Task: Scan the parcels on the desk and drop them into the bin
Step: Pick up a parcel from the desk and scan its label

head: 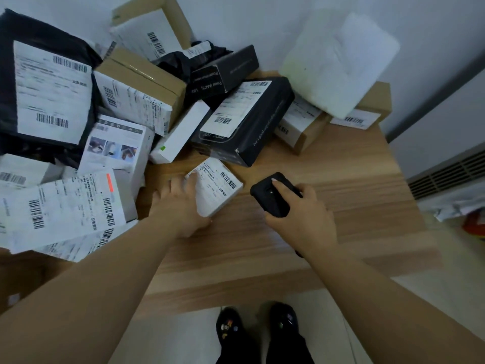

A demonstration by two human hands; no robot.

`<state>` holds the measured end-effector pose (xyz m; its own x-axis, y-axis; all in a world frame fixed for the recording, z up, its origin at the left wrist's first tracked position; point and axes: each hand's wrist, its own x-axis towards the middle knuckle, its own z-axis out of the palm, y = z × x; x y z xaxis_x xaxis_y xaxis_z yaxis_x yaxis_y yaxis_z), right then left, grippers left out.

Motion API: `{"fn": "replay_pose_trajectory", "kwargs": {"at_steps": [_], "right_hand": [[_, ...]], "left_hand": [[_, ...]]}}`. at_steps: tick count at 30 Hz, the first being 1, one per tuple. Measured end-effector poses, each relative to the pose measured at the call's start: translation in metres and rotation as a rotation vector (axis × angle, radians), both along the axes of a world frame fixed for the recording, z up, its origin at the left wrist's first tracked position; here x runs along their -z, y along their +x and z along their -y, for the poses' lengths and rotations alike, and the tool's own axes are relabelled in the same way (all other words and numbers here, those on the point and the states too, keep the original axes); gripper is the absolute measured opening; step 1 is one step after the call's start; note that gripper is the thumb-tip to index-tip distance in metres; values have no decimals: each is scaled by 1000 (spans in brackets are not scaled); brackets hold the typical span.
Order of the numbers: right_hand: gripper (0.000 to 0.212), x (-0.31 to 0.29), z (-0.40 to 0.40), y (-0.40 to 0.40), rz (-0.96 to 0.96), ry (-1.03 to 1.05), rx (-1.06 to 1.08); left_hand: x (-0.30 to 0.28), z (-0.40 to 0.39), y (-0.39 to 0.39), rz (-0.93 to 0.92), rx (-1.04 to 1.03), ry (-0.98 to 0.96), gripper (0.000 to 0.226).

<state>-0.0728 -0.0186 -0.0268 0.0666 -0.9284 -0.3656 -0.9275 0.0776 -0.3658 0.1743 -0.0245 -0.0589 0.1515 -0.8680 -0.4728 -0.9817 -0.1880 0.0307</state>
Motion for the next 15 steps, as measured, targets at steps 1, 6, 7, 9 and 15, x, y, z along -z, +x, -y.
{"fn": "replay_pose_trajectory", "kwargs": {"at_steps": [1, 6, 7, 9, 15], "right_hand": [[73, 1, -1, 1, 5, -4, 7], [73, 0, -11, -2, 71, -19, 41], [73, -3, -14, -4, 69, -26, 31], [74, -12, -20, -12, 48, -27, -12], [72, -65, -31, -40, -66, -29, -228]], "left_hand": [[0, 0, 0, -10, -26, 9, 121], [-6, -5, -5, 22, -58, 50, 129], [-9, -9, -7, 46, -37, 51, 130], [-18, -20, -11, 89, 13, 30, 130], [-67, -49, -33, 221, 63, -65, 126]]}}
